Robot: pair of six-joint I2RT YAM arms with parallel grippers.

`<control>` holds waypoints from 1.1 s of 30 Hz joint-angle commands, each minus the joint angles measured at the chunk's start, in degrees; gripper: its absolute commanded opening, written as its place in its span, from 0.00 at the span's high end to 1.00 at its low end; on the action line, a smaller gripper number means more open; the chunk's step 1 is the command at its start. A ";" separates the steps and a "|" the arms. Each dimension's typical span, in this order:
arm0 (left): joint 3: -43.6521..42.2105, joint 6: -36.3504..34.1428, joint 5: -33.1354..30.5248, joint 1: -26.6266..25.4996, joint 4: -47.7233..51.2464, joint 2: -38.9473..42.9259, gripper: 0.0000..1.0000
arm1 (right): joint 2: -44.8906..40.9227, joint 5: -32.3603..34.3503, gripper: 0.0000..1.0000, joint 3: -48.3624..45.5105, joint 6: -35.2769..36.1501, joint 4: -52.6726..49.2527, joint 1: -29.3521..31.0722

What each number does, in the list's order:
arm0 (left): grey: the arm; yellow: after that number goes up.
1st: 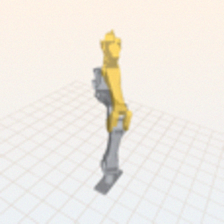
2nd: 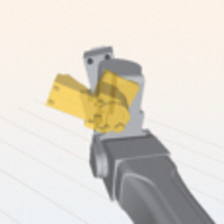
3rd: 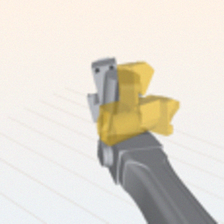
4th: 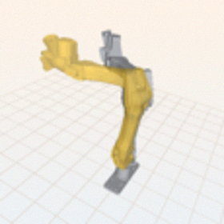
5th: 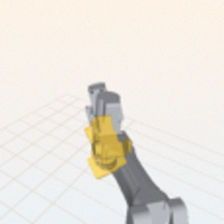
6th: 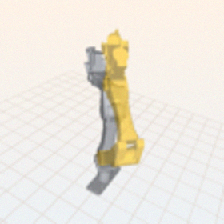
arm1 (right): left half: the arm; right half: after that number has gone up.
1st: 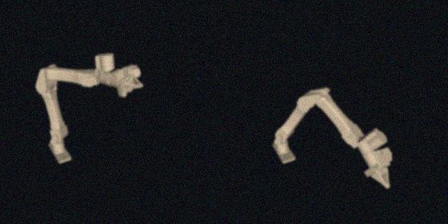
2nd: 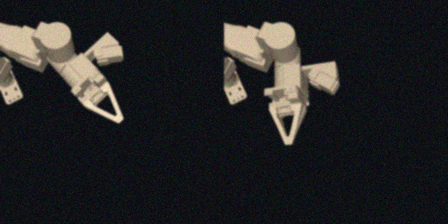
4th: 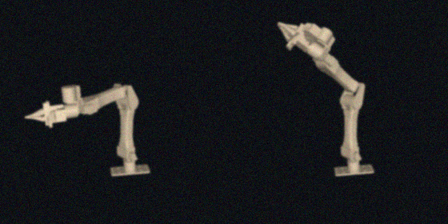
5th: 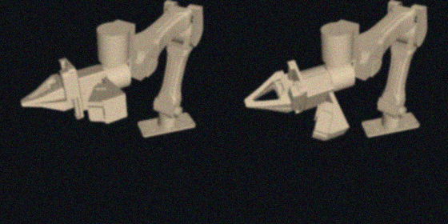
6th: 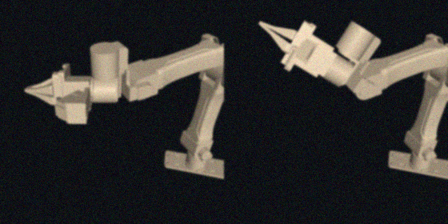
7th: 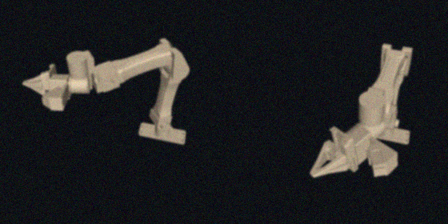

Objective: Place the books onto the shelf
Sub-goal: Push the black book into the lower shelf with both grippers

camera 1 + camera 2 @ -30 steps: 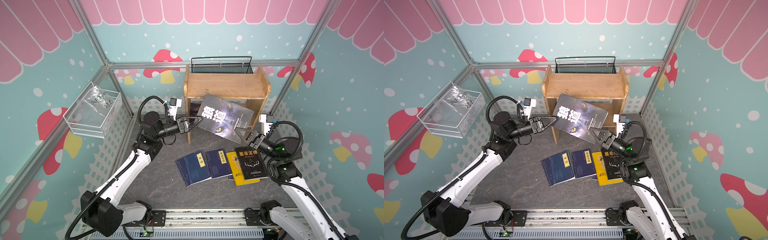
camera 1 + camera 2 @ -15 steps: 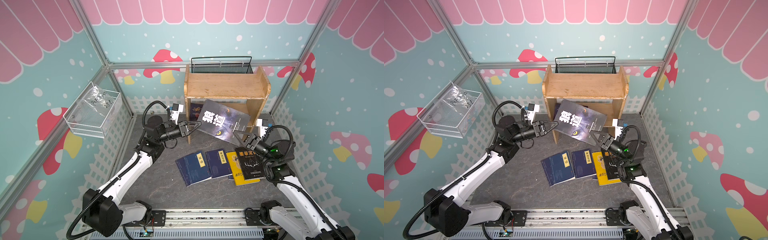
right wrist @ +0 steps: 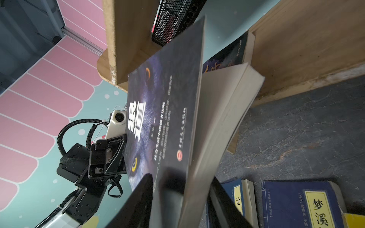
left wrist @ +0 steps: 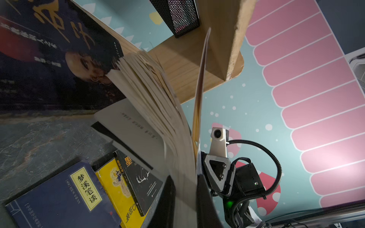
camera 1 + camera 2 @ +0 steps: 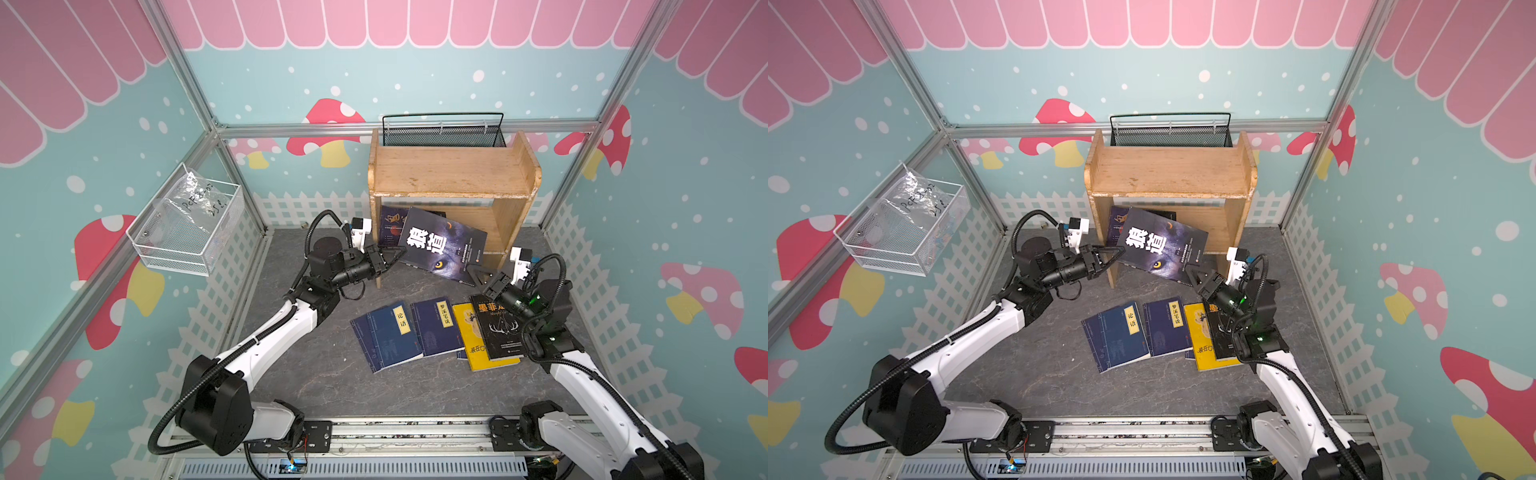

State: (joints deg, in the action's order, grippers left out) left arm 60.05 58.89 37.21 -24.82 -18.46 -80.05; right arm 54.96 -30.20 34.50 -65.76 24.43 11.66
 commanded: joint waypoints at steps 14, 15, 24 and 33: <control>3.42 -1.93 -2.92 0.03 1.40 2.81 0.60 | 4.39 0.15 0.86 3.67 -4.40 12.62 0.12; 3.43 -2.14 -3.15 0.03 1.65 2.91 0.49 | 4.74 -0.08 0.87 3.52 -5.28 13.90 0.14; 2.84 -5.92 -6.97 1.05 9.09 5.86 0.21 | 6.02 1.60 0.91 3.56 -5.19 15.74 0.07; 2.21 -10.48 -12.33 1.06 19.41 5.96 0.14 | 9.90 2.52 0.91 2.27 -3.28 15.84 -0.49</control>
State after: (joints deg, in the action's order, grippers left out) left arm 61.25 50.94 27.81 -24.01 -3.97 -74.56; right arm 64.03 -28.80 36.62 -69.54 36.10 11.55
